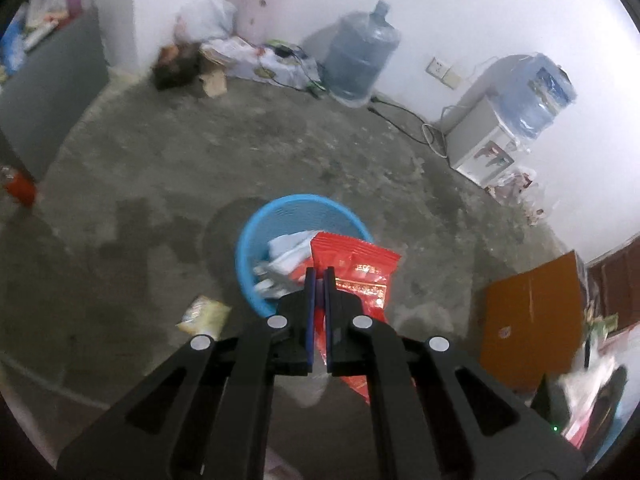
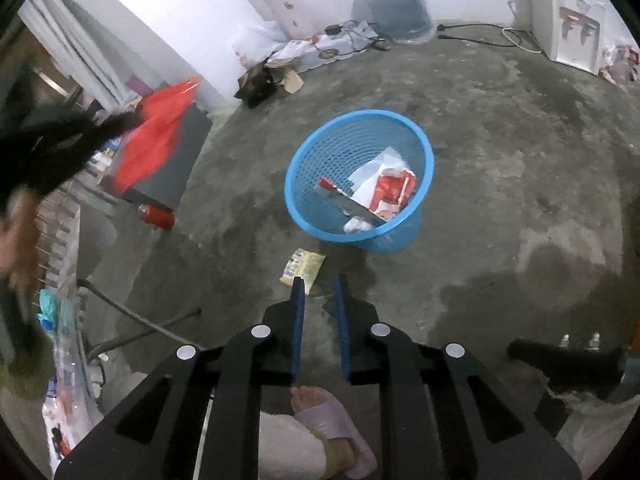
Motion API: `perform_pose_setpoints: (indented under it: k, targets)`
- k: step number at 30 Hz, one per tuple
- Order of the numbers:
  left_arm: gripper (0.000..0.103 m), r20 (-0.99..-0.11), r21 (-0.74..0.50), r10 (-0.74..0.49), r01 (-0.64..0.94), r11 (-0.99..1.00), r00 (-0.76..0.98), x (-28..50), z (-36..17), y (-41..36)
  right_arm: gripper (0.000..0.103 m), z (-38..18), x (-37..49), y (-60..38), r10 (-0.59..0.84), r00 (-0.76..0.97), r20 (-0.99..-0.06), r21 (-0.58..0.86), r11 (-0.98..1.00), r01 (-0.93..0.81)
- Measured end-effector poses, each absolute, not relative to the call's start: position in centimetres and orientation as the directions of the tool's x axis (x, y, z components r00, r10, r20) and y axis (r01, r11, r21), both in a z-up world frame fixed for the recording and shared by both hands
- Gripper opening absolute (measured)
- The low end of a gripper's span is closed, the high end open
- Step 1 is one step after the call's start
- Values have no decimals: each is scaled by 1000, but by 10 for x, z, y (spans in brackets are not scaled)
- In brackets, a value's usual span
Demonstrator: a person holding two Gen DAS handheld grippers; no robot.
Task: Collect trash
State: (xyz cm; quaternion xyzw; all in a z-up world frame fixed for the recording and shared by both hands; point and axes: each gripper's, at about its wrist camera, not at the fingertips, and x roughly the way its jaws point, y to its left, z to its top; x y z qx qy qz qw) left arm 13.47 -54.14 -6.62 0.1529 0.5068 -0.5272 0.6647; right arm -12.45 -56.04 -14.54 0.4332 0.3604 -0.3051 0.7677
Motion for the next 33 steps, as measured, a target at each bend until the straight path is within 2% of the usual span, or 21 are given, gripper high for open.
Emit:
perform_pose_setpoints:
  k: [1,3,4,5,11,16,19,21,23,26,29,31,33]
  targets:
    - [5,-838,-330,-542,853,405,-67,133,-77,-563,16,-147,-125,-562,-151,555,-818,448,436,780]
    - [28,-840,-341,-537,844,414,-76,133,-92,-587,16,-151,-126,-564,-147,547,-824,445,429,786]
    - [53,-847,-337,-527,835,436,-68,134,-101,-597,16,-152,-127,-564,-146,545,-825,444,429,787]
    - [64,-850,-333,-524,822,461,-51,135,-108,-604,16,-153,-128,-566,-146,544,-826,443,430,787]
    - [66,-838,-386,-541,777,497,-70,148,-116,-586,16,-162,-127,-568,-132,532,-837,439,420,795]
    - [66,-814,-362,-578,820,444,-46,163,-63,-533,17,-161,-117,-564,-131,527,-839,425,446,788]
    - [75,-804,-286,-594,865,413,18,172,-19,-485,36,-162,-100,-561,-110,537,-836,440,448,778]
    - [78,-794,-230,-604,886,404,70,177,6,-450,45,-164,-71,-554,-77,555,-828,448,503,739]
    - [83,-779,-188,-615,892,412,120,184,26,-408,60,-180,-32,-547,5,566,-825,471,560,682]
    - [83,-757,-178,-629,872,457,175,197,42,-349,65,-226,31,-536,111,512,-852,462,621,633]
    - [83,-750,-205,-628,830,519,207,212,44,-296,69,-285,88,-522,142,387,-911,369,700,611]
    - [83,-748,-233,-627,799,554,217,220,42,-266,69,-319,119,-513,124,310,-943,292,757,585]
    - [83,-739,-260,-632,766,588,234,228,38,-236,75,-352,152,-505,39,245,-969,166,833,527]
